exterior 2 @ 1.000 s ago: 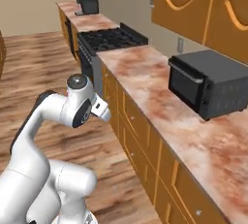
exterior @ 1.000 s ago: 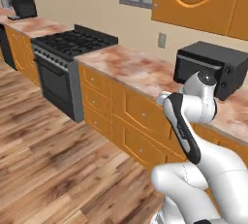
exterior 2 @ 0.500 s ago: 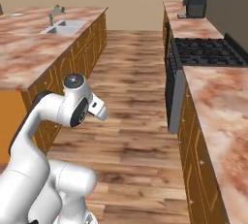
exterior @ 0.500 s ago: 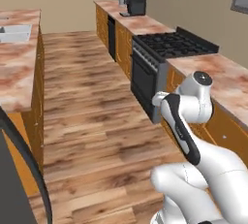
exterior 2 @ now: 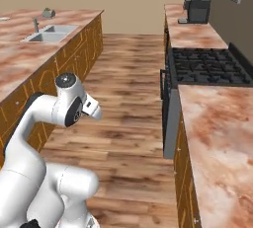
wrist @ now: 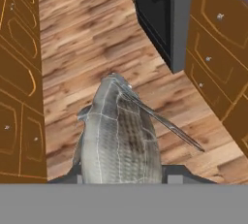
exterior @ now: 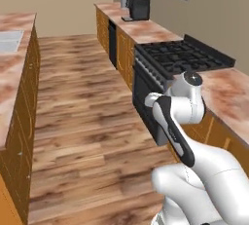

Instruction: Take the fish from the fridge and place it on the digital scale on the counter by the fridge. Wait a few seconds for a reading, then move it to the plate on the dining counter.

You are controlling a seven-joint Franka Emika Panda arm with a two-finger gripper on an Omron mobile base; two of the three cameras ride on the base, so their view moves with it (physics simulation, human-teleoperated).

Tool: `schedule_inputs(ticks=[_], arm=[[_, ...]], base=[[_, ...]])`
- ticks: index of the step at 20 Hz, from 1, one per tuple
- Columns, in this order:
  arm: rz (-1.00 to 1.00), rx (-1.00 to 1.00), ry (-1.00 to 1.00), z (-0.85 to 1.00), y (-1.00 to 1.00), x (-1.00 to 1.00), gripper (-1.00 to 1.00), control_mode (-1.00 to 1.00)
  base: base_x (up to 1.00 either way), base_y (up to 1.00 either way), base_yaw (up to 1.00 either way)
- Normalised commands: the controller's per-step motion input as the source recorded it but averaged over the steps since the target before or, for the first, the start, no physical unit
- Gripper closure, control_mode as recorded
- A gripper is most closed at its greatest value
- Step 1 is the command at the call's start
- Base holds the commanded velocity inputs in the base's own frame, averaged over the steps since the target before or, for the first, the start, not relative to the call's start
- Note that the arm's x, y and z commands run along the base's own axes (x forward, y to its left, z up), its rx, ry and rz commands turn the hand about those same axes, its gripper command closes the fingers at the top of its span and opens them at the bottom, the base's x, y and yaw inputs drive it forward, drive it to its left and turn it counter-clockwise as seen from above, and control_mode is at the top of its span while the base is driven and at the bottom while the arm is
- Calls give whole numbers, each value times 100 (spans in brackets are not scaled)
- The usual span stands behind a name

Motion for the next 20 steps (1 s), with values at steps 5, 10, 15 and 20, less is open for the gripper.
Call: schedule_inputs(ticks=[5, 10, 15, 20], arm=[[0, 0, 0, 0, 0, 0, 100, 100], [0, 0, 0, 0, 0, 0, 100, 100], [0, 0, 0, 0, 0, 0, 100, 100], [0, 0, 0, 0, 0, 0, 100, 100]], base=[[100, -37, 0], [100, -5, 1], [100, 15, 3], [100, 10, 0]])
